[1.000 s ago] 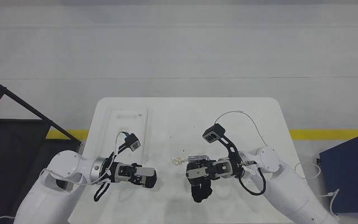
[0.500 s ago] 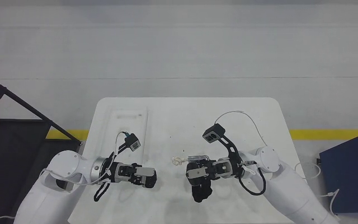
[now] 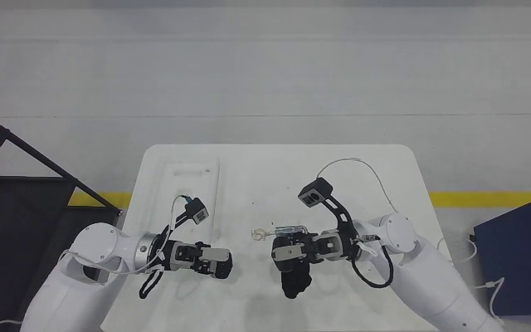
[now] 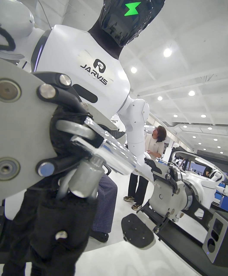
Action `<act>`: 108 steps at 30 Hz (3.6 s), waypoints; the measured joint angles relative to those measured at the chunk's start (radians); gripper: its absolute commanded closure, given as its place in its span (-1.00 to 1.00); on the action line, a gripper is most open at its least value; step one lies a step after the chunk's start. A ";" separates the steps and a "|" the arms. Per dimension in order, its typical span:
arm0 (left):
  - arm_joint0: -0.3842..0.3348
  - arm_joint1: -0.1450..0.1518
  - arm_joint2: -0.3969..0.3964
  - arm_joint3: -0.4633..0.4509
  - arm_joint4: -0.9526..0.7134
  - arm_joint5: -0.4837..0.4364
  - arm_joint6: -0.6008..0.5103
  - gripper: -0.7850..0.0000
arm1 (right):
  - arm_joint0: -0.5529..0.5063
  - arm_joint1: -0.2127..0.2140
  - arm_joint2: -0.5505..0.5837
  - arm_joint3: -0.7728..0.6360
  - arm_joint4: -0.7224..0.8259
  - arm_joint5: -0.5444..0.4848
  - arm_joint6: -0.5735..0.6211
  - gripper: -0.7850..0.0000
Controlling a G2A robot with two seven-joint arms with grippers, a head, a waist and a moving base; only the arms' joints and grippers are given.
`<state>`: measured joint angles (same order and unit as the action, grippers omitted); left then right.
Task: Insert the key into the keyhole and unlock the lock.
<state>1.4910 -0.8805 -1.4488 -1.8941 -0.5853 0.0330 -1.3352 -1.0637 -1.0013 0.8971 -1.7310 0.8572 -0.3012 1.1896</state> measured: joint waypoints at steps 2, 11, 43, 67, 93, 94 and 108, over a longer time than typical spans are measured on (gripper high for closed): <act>0.000 0.000 0.000 0.000 0.000 0.000 0.000 -1.00 | 0.003 -0.002 0.006 -0.004 0.000 0.006 0.000 1.00; 0.000 0.000 0.000 0.000 0.000 0.000 0.000 -1.00 | 0.037 -0.020 0.005 0.007 0.007 0.029 0.010 1.00; 0.009 -0.002 0.000 -0.008 -0.006 -0.009 0.041 -1.00 | 0.083 -0.100 -0.164 0.136 0.018 0.006 0.025 1.00; 0.073 -0.001 -0.014 -0.105 0.093 -0.031 0.204 0.52 | 0.083 -0.100 -0.164 0.136 0.018 0.006 0.025 1.00; 0.073 0.000 -0.034 -0.050 -0.012 -0.130 0.093 0.36 | 0.083 -0.100 -0.164 0.136 0.018 0.006 0.025 1.00; 0.070 0.000 -0.031 -0.048 -0.014 -0.131 0.087 0.35 | 0.083 -0.100 -0.164 0.136 0.018 0.006 0.025 1.00; -0.001 -0.002 0.004 -0.016 -0.003 -0.108 0.077 0.47 | 0.083 -0.100 -0.164 0.136 0.018 0.006 0.025 1.00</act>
<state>1.4904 -0.8829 -1.4445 -1.9097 -0.5879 -0.0752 -1.2584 -0.9810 -1.1013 0.7331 -1.5947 0.8754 -0.2955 1.2143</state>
